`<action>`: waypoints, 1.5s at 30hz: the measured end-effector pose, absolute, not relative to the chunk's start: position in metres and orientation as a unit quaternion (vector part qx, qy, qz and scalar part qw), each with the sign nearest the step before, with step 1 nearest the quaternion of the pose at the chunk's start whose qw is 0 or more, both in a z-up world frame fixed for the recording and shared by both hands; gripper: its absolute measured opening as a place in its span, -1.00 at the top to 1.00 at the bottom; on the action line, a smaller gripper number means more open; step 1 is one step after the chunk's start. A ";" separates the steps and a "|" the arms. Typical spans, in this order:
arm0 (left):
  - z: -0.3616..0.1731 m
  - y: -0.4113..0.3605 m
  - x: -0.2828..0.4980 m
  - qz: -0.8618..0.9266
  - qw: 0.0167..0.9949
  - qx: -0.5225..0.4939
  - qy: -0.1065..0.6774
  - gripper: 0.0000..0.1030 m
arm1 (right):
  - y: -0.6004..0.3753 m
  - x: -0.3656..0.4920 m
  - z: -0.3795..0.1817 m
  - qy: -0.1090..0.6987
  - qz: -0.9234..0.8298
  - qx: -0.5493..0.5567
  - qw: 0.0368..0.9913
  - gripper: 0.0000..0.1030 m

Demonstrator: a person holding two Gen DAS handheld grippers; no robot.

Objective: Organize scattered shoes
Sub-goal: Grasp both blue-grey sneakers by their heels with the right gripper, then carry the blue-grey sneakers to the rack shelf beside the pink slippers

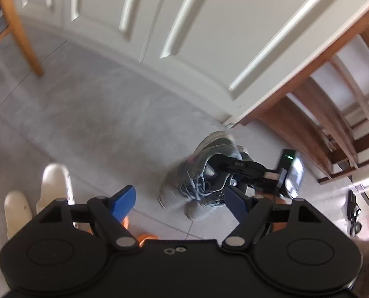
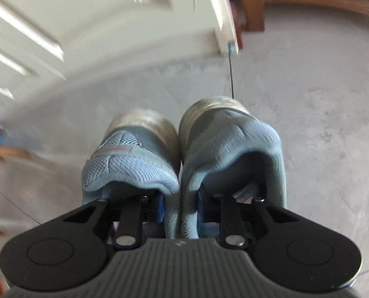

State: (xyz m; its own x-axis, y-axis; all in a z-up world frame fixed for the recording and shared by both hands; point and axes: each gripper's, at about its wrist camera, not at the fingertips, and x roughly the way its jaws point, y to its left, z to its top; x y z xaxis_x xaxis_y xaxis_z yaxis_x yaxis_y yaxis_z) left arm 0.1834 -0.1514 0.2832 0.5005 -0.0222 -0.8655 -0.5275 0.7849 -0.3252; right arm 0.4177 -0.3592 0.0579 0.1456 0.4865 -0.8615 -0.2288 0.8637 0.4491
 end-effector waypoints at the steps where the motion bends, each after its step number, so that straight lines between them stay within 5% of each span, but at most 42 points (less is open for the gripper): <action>1: 0.294 -0.154 0.190 0.145 0.823 -0.282 0.472 -0.52 | -0.369 0.416 0.080 0.598 0.235 0.131 0.755 0.47; 17: 0.578 -0.262 0.297 -0.061 0.925 -0.165 0.337 -0.53 | -0.552 0.442 0.507 0.391 0.153 0.216 0.882 0.47; 22: 0.615 -0.310 0.322 -0.086 0.936 -0.136 0.314 -0.53 | -0.613 0.481 0.598 0.349 0.131 0.201 0.906 0.47; 34: 0.653 -0.436 0.514 -0.059 0.950 -0.114 0.284 -0.53 | -0.713 0.657 0.635 0.338 0.137 0.149 0.919 0.46; 45: 0.669 -0.489 0.612 -0.030 0.956 -0.072 0.283 -0.53 | -0.775 0.717 0.648 0.338 0.147 0.122 0.922 0.46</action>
State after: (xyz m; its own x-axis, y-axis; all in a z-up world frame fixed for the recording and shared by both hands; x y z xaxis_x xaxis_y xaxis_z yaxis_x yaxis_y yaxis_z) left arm 0.6120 -0.4892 0.6692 0.8378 -0.0978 -0.5372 0.0159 0.9878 -0.1551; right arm 0.7175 -0.7747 0.6484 0.7282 0.3528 -0.5875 -0.1880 0.9273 0.3238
